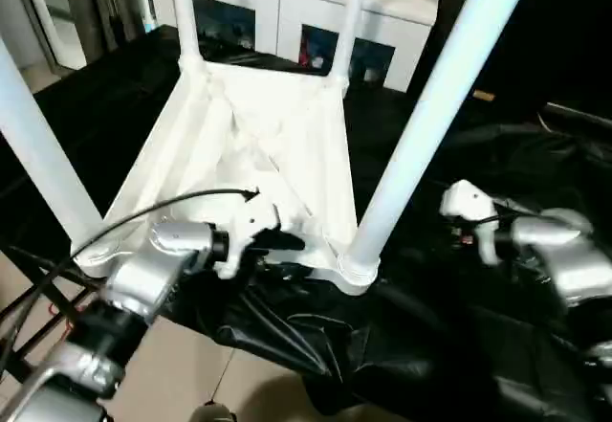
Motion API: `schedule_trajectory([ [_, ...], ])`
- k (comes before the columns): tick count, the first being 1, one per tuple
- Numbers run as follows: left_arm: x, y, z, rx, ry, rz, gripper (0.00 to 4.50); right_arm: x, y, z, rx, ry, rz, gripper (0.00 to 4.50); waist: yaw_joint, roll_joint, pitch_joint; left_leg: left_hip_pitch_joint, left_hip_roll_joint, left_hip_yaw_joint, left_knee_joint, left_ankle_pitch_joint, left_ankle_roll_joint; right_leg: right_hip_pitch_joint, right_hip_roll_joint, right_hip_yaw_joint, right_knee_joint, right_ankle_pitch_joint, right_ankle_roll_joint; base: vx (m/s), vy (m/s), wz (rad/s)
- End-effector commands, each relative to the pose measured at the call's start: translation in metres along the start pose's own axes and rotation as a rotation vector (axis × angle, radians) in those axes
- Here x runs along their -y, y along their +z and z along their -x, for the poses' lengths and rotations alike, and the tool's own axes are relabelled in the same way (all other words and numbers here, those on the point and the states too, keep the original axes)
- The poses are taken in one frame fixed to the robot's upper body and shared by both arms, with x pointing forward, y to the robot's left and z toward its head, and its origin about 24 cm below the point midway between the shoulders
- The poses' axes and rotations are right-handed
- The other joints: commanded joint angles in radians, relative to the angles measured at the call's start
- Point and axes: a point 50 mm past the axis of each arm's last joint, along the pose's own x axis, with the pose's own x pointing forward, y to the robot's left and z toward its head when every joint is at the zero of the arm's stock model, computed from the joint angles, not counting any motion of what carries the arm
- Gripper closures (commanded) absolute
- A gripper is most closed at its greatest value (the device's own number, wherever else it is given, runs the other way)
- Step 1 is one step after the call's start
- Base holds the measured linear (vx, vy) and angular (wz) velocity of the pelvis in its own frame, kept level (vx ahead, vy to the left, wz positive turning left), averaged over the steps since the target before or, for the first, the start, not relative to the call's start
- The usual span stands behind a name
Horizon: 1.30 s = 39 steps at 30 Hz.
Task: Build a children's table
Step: Rotate table base, then rotate leg to tighten
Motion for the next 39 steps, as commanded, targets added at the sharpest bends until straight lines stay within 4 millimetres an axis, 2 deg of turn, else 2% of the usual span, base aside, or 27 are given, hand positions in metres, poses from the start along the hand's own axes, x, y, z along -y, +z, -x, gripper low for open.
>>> schedule_trajectory([
  [1, -0.002, 0.003, -0.002, -0.018, -0.02, -0.034, 2.39, -0.003, 0.005, 0.006, -0.006, 0.039, 0.001, 0.8, 0.006, 0.012, -0.066, 0.015, 0.017, 0.0, -0.075, -0.298, 0.006, 0.047, -0.06, 0.043, -0.087, -0.241, -0.193, 0.0, 0.0, 0.0],
  [3, -0.003, 0.003, -0.003, -0.023, -0.019, -0.039, 2.66, -0.006, 0.006, 0.006, -0.01, 0.064, -0.005, 0.8, 0.008, 0.011, -0.065, 0.014, 0.015, 0.0, -0.075, -0.289, 0.008, 0.047, -0.058, 0.043, -0.088, -0.235, -0.191, 0.0, 0.0, 0.0],
  [4, -0.004, 0.002, -0.004, -0.028, -0.017, -0.043, 2.66, -0.008, 0.006, 0.006, -0.011, 0.083, -0.007, 0.8, 0.008, 0.013, -0.067, 0.015, 0.017, -0.001, -0.075, -0.287, 0.006, 0.047, -0.06, 0.043, -0.087, -0.227, -0.194, 0.0, 0.0, 0.0],
  [9, -0.007, -0.002, -0.009, -0.077, -0.046, -0.066, 2.99, -0.022, 0.009, 0.002, -0.007, 0.164, -0.037, 0.8, 0.014, 0.01, -0.065, 0.015, 0.016, -0.001, -0.077, -0.295, 0.006, 0.047, -0.061, 0.043, -0.093, -0.254, -0.18, 0.0, 0.0, 0.0],
  [10, -0.007, -0.003, -0.01, -0.091, -0.058, -0.07, 3.18, -0.023, 0.008, 0.001, -0.011, 0.17, -0.042, 0.8, 0.017, 0.013, -0.064, 0.017, 0.017, -0.001, -0.077, -0.298, 0.003, 0.045, -0.062, 0.043, -0.094, -0.26, -0.178, 0.0, 0.0, 0.0],
  [12, -0.007, -0.003, -0.01, -0.098, -0.064, -0.072, 3.22, -0.024, 0.008, 0.0, -0.016, 0.171, -0.044, 0.8, 0.021, 0.011, -0.063, 0.019, 0.017, -0.002, -0.077, -0.312, -0.005, 0.044, -0.064, 0.043, -0.095, -0.287, -0.173, 0.0, 0.0, 0.0],
  [14, -0.007, -0.006, -0.01, -0.121, -0.1, -0.069, 3.56, -0.026, 0.008, 0.001, -0.024, 0.174, -0.049, 0.8, 0.026, 0.011, -0.063, 0.02, 0.017, -0.002, -0.078, -0.318, -0.009, 0.043, -0.066, 0.044, -0.098, -0.314, -0.164, 0.0, 0.0, 0.0],
  [16, -0.007, -0.006, -0.01, -0.13, -0.121, -0.076, 3.66, -0.027, 0.008, 0.001, -0.027, 0.175, -0.054, 0.8, 0.026, 0.014, -0.064, 0.02, 0.018, -0.004, -0.079, -0.315, -0.012, 0.043, -0.065, 0.044, -0.097, -0.301, -0.166, 0.0, 0.0, 0.0],
  [20, -0.006, -0.007, -0.011, -0.143, -0.146, -0.074, 4.09, -0.028, 0.008, 0.002, -0.035, 0.172, -0.058, 0.8, 0.029, 0.013, -0.066, 0.018, 0.017, -0.002, -0.077, -0.292, -0.009, 0.046, -0.065, 0.043, -0.092, -0.259, -0.175, 0.0, 0.0, 0.0],
  [21, -0.007, -0.008, -0.012, -0.16, -0.153, -0.085, 4.09, -0.029, 0.008, 0.002, -0.038, 0.171, -0.06, 0.8, 0.03, 0.016, -0.066, 0.019, 0.017, -0.002, -0.077, -0.294, -0.009, 0.046, -0.066, 0.044, -0.092, -0.26, -0.177, 0.0, 0.0, 0.0],
  [25, -0.009, -0.008, -0.02, -0.185, -0.138, -0.11, 4.46, -0.03, 0.007, 0.0, -0.044, 0.172, -0.061, 0.8, 0.03, 0.015, -0.066, 0.019, 0.017, -0.002, -0.077, -0.305, -0.01, 0.045, -0.066, 0.043, -0.096, -0.28, -0.17, 0.0, 0.0, 0.0],
  [28, -0.01, -0.007, -0.024, -0.202, -0.137, -0.128, 4.46, -0.031, 0.006, -0.001, -0.047, 0.173, -0.064, 0.8, 0.035, 0.016, -0.065, 0.023, 0.019, -0.003, -0.078, -0.321, -0.01, 0.043, -0.068, 0.043, -0.099, -0.301, -0.169, 0.0, 0.0, 0.0],
  [29, -0.009, -0.007, -0.026, -0.214, -0.15, -0.137, 4.46, -0.032, 0.006, -0.002, -0.048, 0.173, -0.067, 0.8, 0.035, 0.021, -0.064, 0.023, 0.019, -0.005, -0.08, -0.327, -0.012, 0.044, -0.068, 0.042, -0.099, -0.303, -0.17, 0.0, 0.0, 0.0],
  [31, -0.009, -0.007, -0.027, -0.219, -0.154, -0.142, 4.46, -0.033, 0.006, -0.003, -0.049, 0.172, -0.069, 0.8, 0.035, 0.018, -0.066, 0.021, 0.02, -0.006, -0.081, -0.325, -0.014, 0.047, -0.068, 0.042, -0.098, -0.286, -0.172, 0.0, 0.0, 0.0],
  [32, -0.008, -0.008, -0.028, -0.234, -0.183, -0.136, 4.46, -0.033, 0.005, -0.003, -0.046, 0.174, -0.078, 0.8, 0.037, 0.023, -0.067, 0.023, 0.02, -0.005, -0.08, -0.324, -0.015, 0.046, -0.07, 0.042, -0.096, -0.275, -0.177, 0.0, 0.0, 0.0],
  [33, -0.007, -0.009, -0.029, -0.244, -0.192, -0.14, 4.46, -0.034, 0.005, -0.004, -0.046, 0.175, -0.084, 0.8, 0.035, 0.02, -0.066, 0.022, 0.019, -0.004, -0.081, -0.324, -0.013, 0.046, -0.067, 0.042, -0.099, -0.275, -0.176, 0.0, 0.0, 0.0],
  [34, -0.007, -0.01, -0.029, -0.251, -0.199, -0.141, 4.46, -0.034, 0.004, -0.004, -0.046, 0.175, -0.09, 0.8, 0.037, 0.023, -0.066, 0.024, 0.019, -0.005, -0.081, -0.33, -0.014, 0.046, -0.068, 0.042, -0.099, -0.276, -0.177, 0.0, 0.0, 0.0],
  [38, -0.004, -0.016, -0.027, -0.288, -0.233, -0.132, 4.46, -0.035, 0.003, -0.005, -0.036, 0.172, -0.113, 0.8, 0.038, 0.023, -0.068, 0.022, 0.019, -0.005, -0.081, -0.322, -0.014, 0.048, -0.069, 0.042, -0.096, -0.254, -0.186, 0.0, 0.0, 0.0],
  [39, -0.003, -0.018, -0.026, -0.298, -0.239, -0.119, 4.5, -0.036, 0.003, -0.005, -0.031, 0.17, -0.117, 0.64, 0.038, 0.023, -0.068, 0.022, 0.019, -0.005, -0.081, -0.321, -0.013, 0.049, -0.068, 0.042, -0.096, -0.252, -0.186, 0.0, 0.0, 0.0],
])
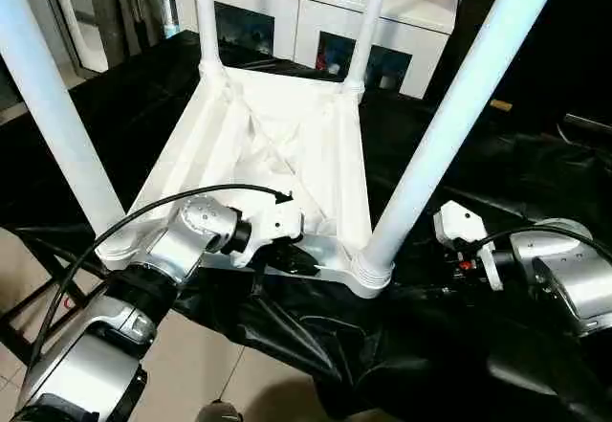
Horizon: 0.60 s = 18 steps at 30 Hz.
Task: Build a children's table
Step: Rotate leg to tighten
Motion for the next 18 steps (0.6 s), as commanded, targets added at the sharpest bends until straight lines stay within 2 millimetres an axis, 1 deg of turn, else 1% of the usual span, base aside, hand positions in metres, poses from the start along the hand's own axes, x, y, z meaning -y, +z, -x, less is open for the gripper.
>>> schedule_trajectory([
  [1, 0.012, -0.022, -0.009, -0.123, -0.077, 0.057, 4.5, -0.001, -0.001, 0.001, 0.007, -0.006, -0.011, 0.64, 0.001, 0.012, -0.062, 0.016, 0.02, -0.004, -0.077, -0.317, -0.013, 0.041, -0.067, 0.042, -0.09, -0.248, -0.187, 0.0, 0.0, 0.0],
  [4, 0.008, -0.028, -0.003, -0.107, 0.023, 0.135, 4.5, 0.0, 0.0, -0.003, 0.031, -0.035, -0.018, 0.37, -0.002, 0.012, -0.062, 0.015, 0.018, -0.003, -0.077, -0.304, -0.013, 0.041, -0.065, 0.042, -0.088, -0.236, -0.192, 0.0, 0.0, 0.0],
  [5, 0.005, -0.029, 0.0, -0.098, 0.077, 0.158, 4.5, -0.001, -0.001, -0.005, 0.028, -0.036, -0.018, 0.28, -0.003, 0.013, -0.062, 0.016, 0.019, -0.003, -0.077, -0.312, -0.013, 0.041, -0.066, 0.041, -0.089, -0.252, -0.189, 0.0, 0.0, 0.0],
  [6, 0.003, -0.031, 0.003, -0.092, 0.111, 0.172, 4.5, -0.002, -0.002, -0.007, 0.026, -0.036, -0.019, 0.19, -0.003, 0.01, -0.059, 0.016, 0.018, -0.003, -0.078, -0.322, -0.012, 0.039, -0.067, 0.041, -0.093, -0.288, -0.181, 0.0, 0.0, 0.0],
  [7, 0.002, -0.032, 0.005, -0.083, 0.148, 0.196, 4.5, -0.001, -0.003, -0.009, 0.021, -0.051, -0.008, 0.1, -0.003, 0.01, -0.059, 0.016, 0.018, -0.003, -0.078, -0.322, -0.012, 0.039, -0.067, 0.041, -0.093, -0.288, -0.181, 0.0, 0.0, 0.0],
  [8, 0.002, -0.034, 0.009, -0.076, 0.174, 0.213, 4.5, 0.001, -0.004, -0.011, 0.017, -0.079, 0.001, 0.04, -0.005, 0.013, -0.055, 0.017, 0.018, -0.006, -0.08, -0.355, -0.019, 0.035, -0.07, 0.04, -0.102, -0.371, -0.157, 0.0, 0.0, 0.0],
  [9, 0.002, -0.035, 0.01, -0.075, 0.179, 0.215, 4.5, 0.001, -0.004, -0.011, 0.017, -0.087, 0.001, 0.04, -0.007, 0.009, -0.054, 0.018, 0.016, -0.008, -0.082, -0.373, -0.022, 0.034, -0.071, 0.038, -0.107, -0.429, -0.137, 0.0, 0.0, 0.0],
  [10, 0.005, -0.038, 0.017, -0.07, 0.199, 0.218, 4.5, 0.005, -0.005, -0.017, 0.03, -0.133, 0.022, 0.04, -0.008, 0.01, -0.055, 0.018, 0.018, -0.01, -0.083, -0.38, -0.029, 0.033, -0.075, 0.038, -0.107, -0.449, -0.129, 0.0, 0.0, 0.0],
  [11, 0.006, -0.039, 0.019, -0.069, 0.204, 0.218, 4.5, 0.006, -0.005, -0.019, 0.034, -0.145, 0.027, 0.04, -0.014, 0.01, -0.053, 0.015, 0.018, -0.013, -0.085, -0.388, -0.033, 0.034, -0.076, 0.036, -0.109, -0.472, -0.12, -0.04, 0.01, -0.23],
  [12, 0.008, -0.04, 0.024, -0.062, 0.215, 0.214, 4.5, 0.008, -0.003, -0.023, 0.046, -0.17, 0.051, 0.04, -0.027, 0.0, -0.05, -0.003, 0.013, -0.019, -0.092, -0.394, -0.037, 0.047, -0.073, 0.026, -0.113, -0.532, -0.086, -0.04, 0.01, -0.23],
  [13, 0.01, -0.04, 0.029, -0.059, 0.226, 0.211, 4.5, 0.01, -0.002, -0.027, 0.059, -0.202, 0.069, 0.04, -0.031, 0.008, -0.054, 0.001, 0.014, -0.024, -0.094, -0.407, -0.048, 0.043, -0.08, 0.022, -0.118, -0.582, -0.061, -0.033, 0.011, -0.27],
  [14, 0.012, -0.04, 0.033, -0.059, 0.235, 0.205, 4.5, 0.012, -0.001, -0.029, 0.071, -0.223, 0.063, 0.04, -0.044, 0.002, -0.054, -0.002, 0.011, -0.025, -0.092, -0.403, -0.045, 0.044, -0.077, 0.02, -0.122, -0.585, -0.052, -0.013, 0.003, -0.19],
  [15, 0.014, -0.039, 0.036, -0.057, 0.246, 0.19, 4.5, 0.013, 0.0, -0.032, 0.088, -0.236, 0.063, 0.04, -0.044, 0.005, -0.055, 0.0, 0.011, -0.025, -0.093, -0.396, -0.045, 0.043, -0.077, 0.022, -0.121, -0.572, -0.054, -0.013, 0.003, -0.19],
  [16, 0.016, -0.038, 0.039, -0.051, 0.252, 0.166, 4.5, 0.015, 0.003, -0.035, 0.112, -0.267, 0.085, 0.04, -0.054, 0.005, -0.055, 0.0, 0.011, -0.025, -0.094, -0.388, -0.039, 0.041, -0.073, 0.023, -0.119, -0.536, -0.067, 0.0, 0.0, 0.0],
  [17, 0.016, -0.037, 0.04, -0.049, 0.253, 0.16, 4.5, 0.016, 0.004, -0.036, 0.118, -0.275, 0.085, 0.04, -0.061, 0.0, -0.055, -0.001, 0.01, -0.023, -0.093, -0.379, -0.035, 0.039, -0.071, 0.024, -0.117, -0.517, -0.075, 0.0, 0.0, 0.0],
  [18, 0.017, -0.036, 0.041, -0.045, 0.253, 0.147, 4.5, 0.017, 0.006, -0.038, 0.132, -0.292, 0.085, 0.04, -0.061, -0.004, -0.056, 0.001, 0.011, -0.02, -0.092, -0.365, -0.029, 0.037, -0.069, 0.027, -0.116, -0.485, -0.084, 0.0, 0.0, 0.0],
])
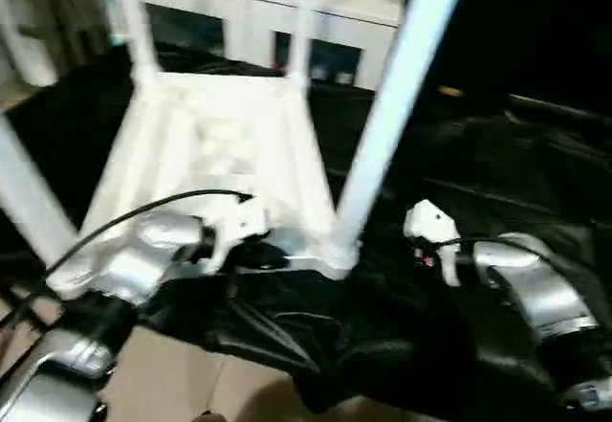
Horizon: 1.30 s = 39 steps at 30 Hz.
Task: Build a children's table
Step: Rotate leg to tighten
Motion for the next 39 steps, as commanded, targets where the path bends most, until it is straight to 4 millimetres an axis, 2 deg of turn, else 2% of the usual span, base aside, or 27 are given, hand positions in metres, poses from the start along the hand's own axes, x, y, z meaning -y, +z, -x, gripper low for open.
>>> schedule_trajectory([
  [1, 0.002, -0.01, 0.007, -0.037, 0.025, 0.003, 4.5, 0.008, 0.011, -0.002, 0.046, -0.056, 0.03, 0.04, 0.012, 0.003, -0.054, -0.004, 0.012, -0.008, -0.081, -0.361, -0.023, 0.04, -0.068, 0.04, -0.104, -0.467, -0.096, 0.0, 0.0, 0.0],
  [4, 0.005, -0.007, 0.006, -0.011, 0.002, -0.007, 4.5, 0.005, 0.012, -0.008, 0.08, -0.04, -0.003, 0.04, 0.012, 0.006, -0.055, 0.005, 0.014, -0.001, -0.079, -0.348, -0.014, 0.036, -0.063, 0.046, -0.097, -0.383, -0.132, 0.0, 0.0, 0.0],
  [6, 0.006, -0.005, 0.005, -0.006, -0.004, -0.012, 4.5, 0.003, 0.012, -0.01, 0.09, -0.016, -0.01, 0.04, 0.017, 0.005, -0.058, 0.007, 0.015, 0.005, -0.077, -0.308, -0.006, 0.039, -0.059, 0.05, -0.084, -0.276, -0.165, 0.0, 0.0, 0.0],
  [7, 0.006, -0.004, 0.003, -0.003, -0.003, -0.012, 4.22, 0.0, 0.012, -0.013, 0.098, 0.002, -0.009, 0.01, 0.018, 0.005, -0.058, 0.007, 0.015, 0.006, -0.077, -0.301, -0.006, 0.04, -0.058, 0.05, -0.082, -0.258, -0.172, 0.0, 0.0, 0.0],
  [9, 0.006, -0.001, 0.0, 0.013, -0.018, 0.008, 4.22, -0.003, 0.012, -0.017, 0.104, 0.034, -0.001, 0.01, 0.02, 0.005, -0.06, 0.007, 0.013, 0.01, -0.075, -0.28, -0.003, 0.043, -0.058, 0.051, -0.079, -0.229, -0.182, 0.0, 0.0, 0.0],
  [10, 0.005, 0.0, -0.001, 0.012, -0.018, 0.003, 4.03, -0.003, 0.012, -0.018, 0.104, 0.037, 0.003, 0.0, 0.021, 0.005, -0.06, 0.007, 0.013, 0.01, -0.074, -0.27, -0.002, 0.044, -0.058, 0.051, -0.079, -0.224, -0.185, 0.0, 0.0, 0.0],
  [11, 0.004, 0.0, -0.002, 0.01, -0.014, -0.006, 3.85, -0.003, 0.012, -0.018, 0.104, 0.038, 0.004, 0.0, 0.023, 0.006, -0.059, 0.006, 0.013, 0.011, -0.075, -0.265, -0.002, 0.044, -0.058, 0.051, -0.081, -0.228, -0.183, 0.0, 0.0, 0.0],
  [15, 0.003, -0.001, -0.004, -0.016, -0.025, -0.005, 3.85, -0.005, 0.013, -0.02, 0.105, 0.05, 0.009, 0.0, 0.032, 0.008, -0.057, 0.011, 0.014, 0.009, -0.078, -0.288, -0.012, 0.042, -0.06, 0.052, -0.085, -0.279, -0.164, 0.0, 0.0, 0.0],
  [21, 0.003, -0.007, -0.003, -0.065, -0.038, -0.011, 3.85, -0.007, 0.012, -0.021, 0.106, 0.06, 0.011, 0.0, 0.034, 0.008, -0.055, 0.009, 0.013, 0.006, -0.081, -0.317, -0.021, 0.042, -0.061, 0.052, -0.092, -0.345, -0.141, 0.0, 0.0, 0.0],
  [26, 0.009, -0.013, -0.008, -0.081, -0.095, 0.03, 3.85, -0.006, 0.01, -0.028, 0.091, 0.023, 0.02, 0.0, 0.031, 0.009, -0.056, 0.01, 0.012, 0.007, -0.08, -0.307, -0.025, 0.04, -0.058, 0.052, -0.088, -0.319, -0.154, 0.0, 0.0, 0.0],
  [28, 0.009, -0.014, -0.009, -0.086, -0.103, 0.033, 4.14, -0.005, 0.01, -0.03, 0.086, 0.016, 0.023, 0.0, 0.033, 0.009, -0.058, 0.011, 0.013, 0.007, -0.08, -0.303, -0.027, 0.041, -0.059, 0.053, -0.086, -0.304, -0.159, 0.0, 0.0, 0.0],
  [32, 0.006, -0.012, -0.011, -0.093, -0.098, 0.025, 4.43, -0.005, 0.011, -0.038, 0.087, -0.003, 0.016, 0.0, 0.032, 0.011, -0.057, 0.011, 0.012, 0.008, -0.079, -0.3, -0.03, 0.042, -0.058, 0.053, -0.084, -0.276, -0.171, 0.0, 0.0, 0.0],
  [37, 0.006, -0.012, -0.012, -0.084, -0.113, 0.046, 4.49, -0.005, 0.015, -0.043, 0.118, 0.0, -0.012, 0.18, 0.029, 0.01, -0.056, 0.011, 0.013, 0.006, -0.081, -0.324, -0.03, 0.041, -0.06, 0.053, -0.089, -0.329, -0.156, 0.0, 0.0, 0.0],
  [39, 0.006, -0.012, -0.012, -0.082, -0.115, 0.045, 4.5, -0.004, 0.016, -0.043, 0.117, 0.003, -0.009, 0.47, 0.03, 0.009, -0.056, 0.012, 0.013, 0.006, -0.081, -0.327, -0.03, 0.041, -0.061, 0.053, -0.09, -0.343, -0.152, 0.0, 0.0, 0.0],
])
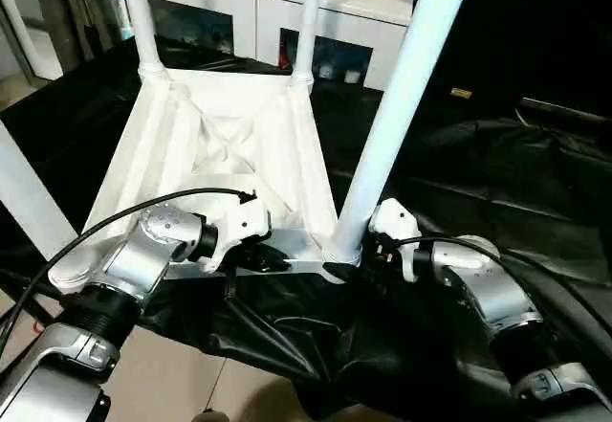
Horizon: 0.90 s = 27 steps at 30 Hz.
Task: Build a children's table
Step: Rotate leg to tighten
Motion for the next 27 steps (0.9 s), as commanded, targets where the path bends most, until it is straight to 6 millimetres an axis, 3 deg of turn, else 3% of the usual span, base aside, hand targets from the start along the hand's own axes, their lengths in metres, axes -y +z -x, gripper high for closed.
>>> schedule_trajectory([
  [1, 0.007, -0.014, -0.01, -0.059, -0.044, 0.051, 4.5, 0.006, 0.009, -0.001, 0.017, -0.007, 0.021, 0.53, 0.003, 0.015, -0.054, 0.004, 0.014, -0.002, -0.072, -0.321, -0.021, 0.041, -0.063, 0.046, -0.092, -0.352, -0.145, 0.0, 0.0, 0.0],
  [13, 0.008, -0.016, -0.01, -0.048, -0.053, 0.066, 4.5, 0.006, 0.012, -0.003, 0.049, 0.004, 0.013, 1.6, -0.002, 0.013, -0.053, 0.003, 0.014, -0.003, -0.072, -0.328, -0.017, 0.039, -0.064, 0.046, -0.095, -0.383, -0.138, 0.0, 0.0, 0.0],
  [19, 0.006, -0.018, -0.011, -0.049, -0.016, 0.097, 4.5, 0.003, 0.01, -0.006, 0.064, -0.011, -0.014, 1.73, -0.004, 0.013, -0.053, 0.002, 0.014, -0.001, -0.072, -0.317, -0.017, 0.04, -0.062, 0.046, -0.092, -0.352, -0.149, 0.0, 0.0, 0.0],
  [22, -0.005, -0.006, -0.025, -0.012, 0.141, 0.127, 4.5, 0.013, 0.001, -0.019, 0.079, -0.229, -0.143, 1.75, -0.009, 0.018, -0.051, 0.003, 0.013, -0.002, -0.073, -0.346, -0.029, 0.033, -0.065, 0.046, -0.096, -0.413, -0.14, 0.0, 0.0, 0.0],
  [24, -0.01, 0.001, -0.035, 0.005, 0.214, 0.144, 4.5, 0.014, -0.004, -0.026, 0.071, -0.309, -0.199, 1.75, -0.011, 0.02, -0.05, 0.014, 0.011, -0.006, -0.071, -0.38, -0.047, 0.026, -0.066, 0.042, -0.105, -0.478, -0.131, 0.0, 0.0, 0.0],
  [25, -0.01, 0.005, -0.041, 0.014, 0.231, 0.153, 4.5, 0.015, -0.005, -0.03, 0.069, -0.361, -0.23, 1.75, -0.015, 0.017, -0.051, 0.009, 0.011, -0.008, -0.072, -0.377, -0.049, 0.032, -0.068, 0.041, -0.105, -0.477, -0.127, 0.0, 0.0, 0.0],
  [27, -0.01, 0.012, -0.051, 0.026, 0.245, 0.16, 4.5, 0.016, -0.007, -0.036, 0.057, -0.436, -0.273, 1.75, -0.018, 0.016, -0.052, 0.01, 0.011, -0.008, -0.072, -0.378, -0.044, 0.03, -0.065, 0.041, -0.106, -0.463, -0.121, 0.0, 0.0, 0.0],
])
